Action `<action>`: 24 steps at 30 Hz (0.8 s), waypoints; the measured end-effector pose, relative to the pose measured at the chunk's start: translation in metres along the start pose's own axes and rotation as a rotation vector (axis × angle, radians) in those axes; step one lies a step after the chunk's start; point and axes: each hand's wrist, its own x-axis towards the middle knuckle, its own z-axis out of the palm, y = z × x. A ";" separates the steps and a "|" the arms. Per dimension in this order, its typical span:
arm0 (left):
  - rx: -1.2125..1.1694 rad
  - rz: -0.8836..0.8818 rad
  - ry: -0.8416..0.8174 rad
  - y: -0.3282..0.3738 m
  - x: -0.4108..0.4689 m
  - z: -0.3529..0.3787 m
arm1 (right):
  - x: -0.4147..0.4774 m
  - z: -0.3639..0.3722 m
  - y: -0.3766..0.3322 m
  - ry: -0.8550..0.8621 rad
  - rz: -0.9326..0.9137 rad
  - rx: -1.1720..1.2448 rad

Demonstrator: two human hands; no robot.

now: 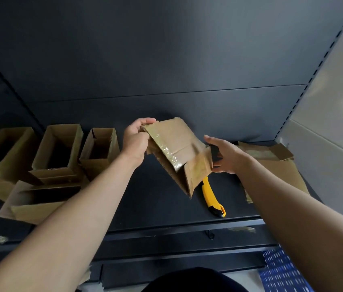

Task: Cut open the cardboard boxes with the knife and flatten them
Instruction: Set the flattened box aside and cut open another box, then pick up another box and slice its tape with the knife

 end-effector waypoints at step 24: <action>0.506 -0.448 -0.679 -0.081 -0.020 0.161 | -0.002 -0.137 0.042 0.719 -0.058 -0.382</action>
